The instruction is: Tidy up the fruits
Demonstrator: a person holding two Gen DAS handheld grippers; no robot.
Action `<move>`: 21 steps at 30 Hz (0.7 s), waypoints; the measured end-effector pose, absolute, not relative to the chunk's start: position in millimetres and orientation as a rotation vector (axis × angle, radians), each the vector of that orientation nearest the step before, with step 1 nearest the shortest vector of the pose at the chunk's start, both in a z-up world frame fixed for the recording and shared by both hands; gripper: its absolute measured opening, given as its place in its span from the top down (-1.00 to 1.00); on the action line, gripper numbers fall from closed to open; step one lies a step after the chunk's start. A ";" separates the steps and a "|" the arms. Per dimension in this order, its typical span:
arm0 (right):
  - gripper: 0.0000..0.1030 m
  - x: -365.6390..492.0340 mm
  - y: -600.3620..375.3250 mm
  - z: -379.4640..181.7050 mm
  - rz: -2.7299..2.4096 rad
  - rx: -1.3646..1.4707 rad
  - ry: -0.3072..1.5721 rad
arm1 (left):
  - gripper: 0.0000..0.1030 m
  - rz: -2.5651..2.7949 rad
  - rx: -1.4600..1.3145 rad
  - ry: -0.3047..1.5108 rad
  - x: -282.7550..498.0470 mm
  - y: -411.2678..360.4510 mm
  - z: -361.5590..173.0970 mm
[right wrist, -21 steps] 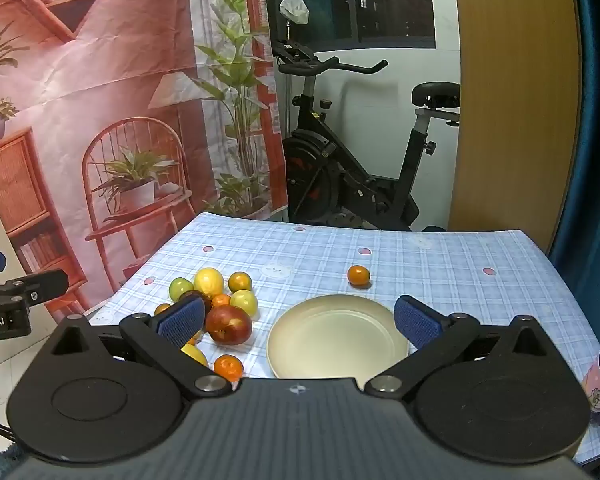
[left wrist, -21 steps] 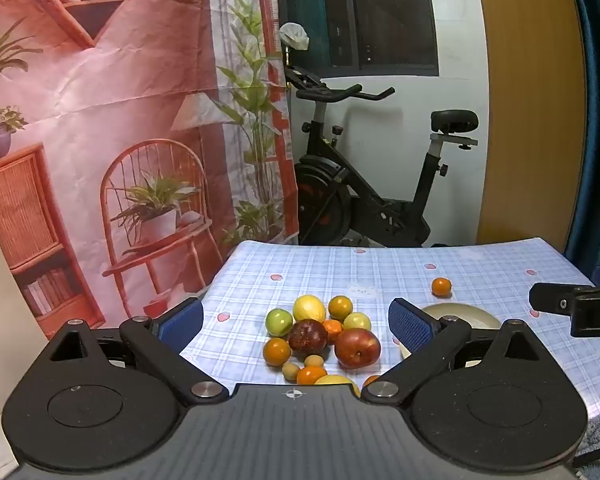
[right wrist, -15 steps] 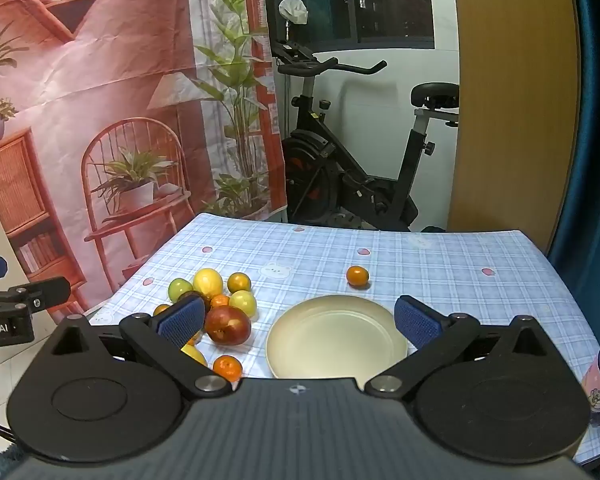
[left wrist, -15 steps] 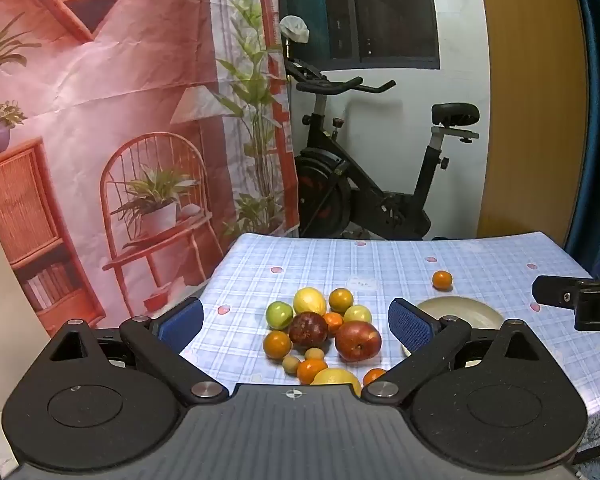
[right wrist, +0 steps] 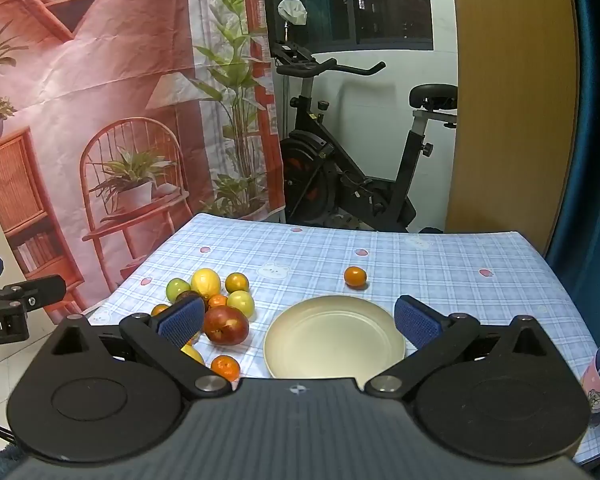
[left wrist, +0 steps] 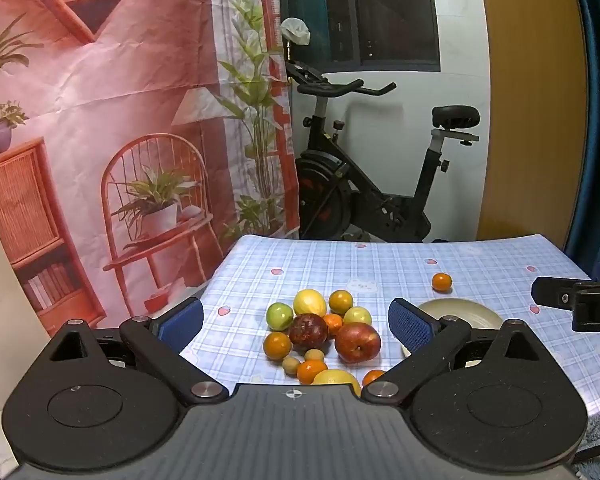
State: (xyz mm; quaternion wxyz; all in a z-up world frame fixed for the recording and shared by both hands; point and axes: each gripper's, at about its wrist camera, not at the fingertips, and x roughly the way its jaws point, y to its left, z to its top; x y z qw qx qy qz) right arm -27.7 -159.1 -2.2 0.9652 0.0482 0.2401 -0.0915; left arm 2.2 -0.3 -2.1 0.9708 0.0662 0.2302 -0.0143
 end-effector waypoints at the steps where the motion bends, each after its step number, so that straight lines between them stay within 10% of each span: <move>1: -1.00 -27.7 -158.6 -2.2 -0.186 0.096 0.486 | -0.95 -0.028 0.134 0.465 2.2 -0.4 -2.0; 21: -1.00 -28.7 -161.2 -2.8 -0.187 0.094 0.483 | -0.95 -0.034 0.132 0.463 1.6 0.1 -1.7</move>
